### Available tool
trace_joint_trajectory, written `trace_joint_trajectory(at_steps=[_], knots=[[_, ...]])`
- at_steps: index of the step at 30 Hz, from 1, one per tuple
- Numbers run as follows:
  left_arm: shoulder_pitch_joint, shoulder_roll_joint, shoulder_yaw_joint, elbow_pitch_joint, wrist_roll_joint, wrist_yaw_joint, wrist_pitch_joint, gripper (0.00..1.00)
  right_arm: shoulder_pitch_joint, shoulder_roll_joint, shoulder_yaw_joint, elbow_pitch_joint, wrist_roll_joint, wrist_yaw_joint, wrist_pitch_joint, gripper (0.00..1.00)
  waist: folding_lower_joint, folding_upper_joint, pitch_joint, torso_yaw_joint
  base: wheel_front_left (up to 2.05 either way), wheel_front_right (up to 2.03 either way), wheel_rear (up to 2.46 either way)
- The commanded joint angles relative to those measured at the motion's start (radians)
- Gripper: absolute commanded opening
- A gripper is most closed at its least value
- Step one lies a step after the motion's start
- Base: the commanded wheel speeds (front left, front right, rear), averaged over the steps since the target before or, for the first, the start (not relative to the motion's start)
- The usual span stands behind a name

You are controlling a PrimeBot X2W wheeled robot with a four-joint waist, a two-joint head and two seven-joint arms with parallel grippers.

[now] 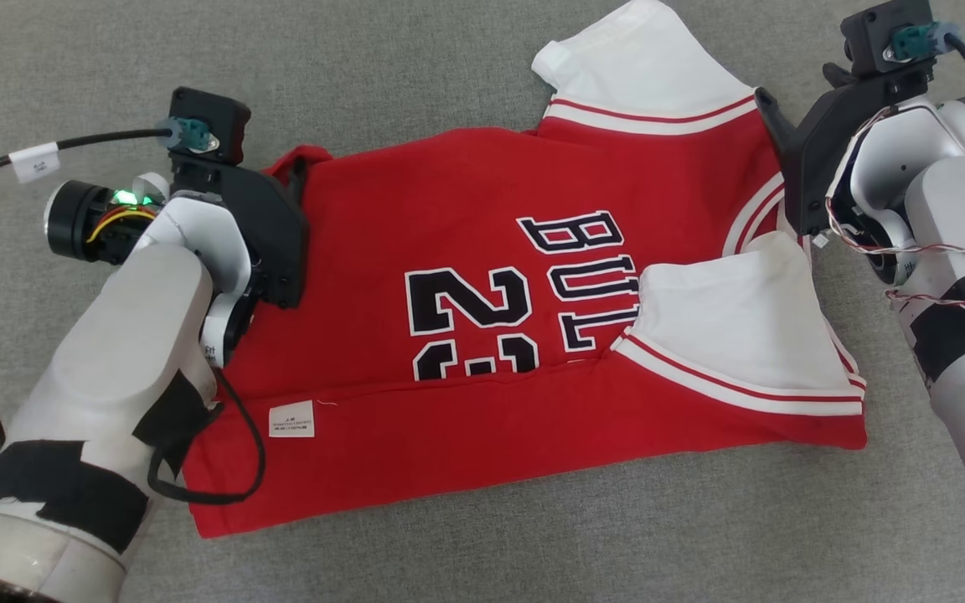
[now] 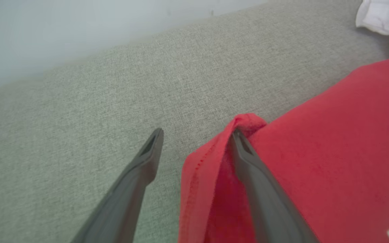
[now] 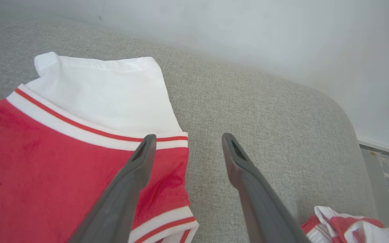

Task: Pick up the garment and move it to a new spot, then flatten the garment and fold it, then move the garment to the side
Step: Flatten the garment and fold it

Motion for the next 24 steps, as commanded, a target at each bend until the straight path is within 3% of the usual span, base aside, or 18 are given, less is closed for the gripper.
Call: trace_joint_trajectory(at_steps=[1,7,13,20,24], knots=[[-0.013,-0.008,-0.002,0.009,0.005,-0.004,-0.011,1.0,-0.015,-0.006,0.005,0.015,0.01,-0.003,-0.015,1.0,-0.0003,-0.0002,0.001,0.002,0.0,0.0,0.0],[-0.005,-0.024,0.011,0.027,-0.013,-0.01,-0.068,1.0,-0.006,-0.015,0.017,0.048,0.04,-0.003,-0.056,1.0,-0.0003,-0.0002,-0.028,0.017,0.0,0.0,0.0],[0.081,-0.045,0.052,0.003,-0.086,-0.05,-0.134,1.0,0.075,-0.067,0.036,0.02,0.11,-0.003,-0.063,1.0,-0.0003,-0.0002,-0.104,0.041,0.0,0.0,0.0],[0.232,-0.027,0.095,-0.081,-0.124,-0.016,-0.273,1.0,0.226,-0.122,-0.006,-0.075,0.166,-0.003,-0.141,1.0,-0.0003,-0.0002,-0.175,0.059,0.0,0.0,0.0],[0.364,0.0,0.116,-0.151,-0.133,0.031,-0.342,1.0,0.361,-0.129,-0.085,-0.145,0.179,-0.003,-0.193,1.0,-0.0003,-0.0002,-0.215,0.068,0.0,0.0,0.0]])
